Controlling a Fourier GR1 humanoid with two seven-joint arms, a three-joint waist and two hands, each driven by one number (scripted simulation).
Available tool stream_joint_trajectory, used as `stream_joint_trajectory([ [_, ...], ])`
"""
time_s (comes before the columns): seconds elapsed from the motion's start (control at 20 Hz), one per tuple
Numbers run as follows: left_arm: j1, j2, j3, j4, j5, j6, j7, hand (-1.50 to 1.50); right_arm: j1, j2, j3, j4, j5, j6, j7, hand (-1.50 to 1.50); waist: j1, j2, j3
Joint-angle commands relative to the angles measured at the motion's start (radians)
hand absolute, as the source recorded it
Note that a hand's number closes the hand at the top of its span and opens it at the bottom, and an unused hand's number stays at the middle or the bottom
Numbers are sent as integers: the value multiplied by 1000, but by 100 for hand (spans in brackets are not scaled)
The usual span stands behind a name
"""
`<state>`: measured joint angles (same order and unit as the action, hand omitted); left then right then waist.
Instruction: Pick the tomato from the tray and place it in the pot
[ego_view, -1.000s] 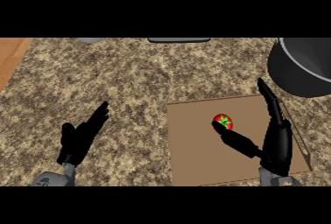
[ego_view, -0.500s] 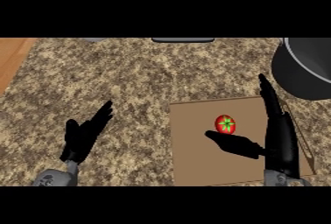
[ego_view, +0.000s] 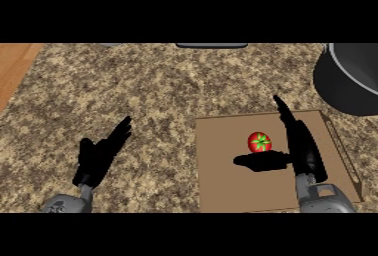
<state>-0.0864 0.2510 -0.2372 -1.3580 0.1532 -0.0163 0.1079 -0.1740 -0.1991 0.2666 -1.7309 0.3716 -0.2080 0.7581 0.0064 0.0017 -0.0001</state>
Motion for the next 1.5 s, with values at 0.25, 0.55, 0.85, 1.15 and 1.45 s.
stream_joint_trajectory([
  [0.25,-4,-21,68,21,-38,-61,-3,0,50,2,-81,118,25,53,-142,-150,-6,-2,0],
  [0.55,59,-29,68,-68,-49,-66,41,0,157,-14,-148,126,-16,29,-336,-150,-6,-2,0],
  [0.85,14,-59,85,-14,-70,-56,29,0,180,41,-192,172,-166,80,-515,-150,-8,-2,0],
  [1.15,26,-64,102,-10,-82,-74,10,0,93,118,-239,281,-252,90,-586,-150,-4,-1,0],
  [1.45,-21,-113,94,50,-125,-70,1,0,34,191,-269,505,-271,60,-710,-150,-3,1,0],
])
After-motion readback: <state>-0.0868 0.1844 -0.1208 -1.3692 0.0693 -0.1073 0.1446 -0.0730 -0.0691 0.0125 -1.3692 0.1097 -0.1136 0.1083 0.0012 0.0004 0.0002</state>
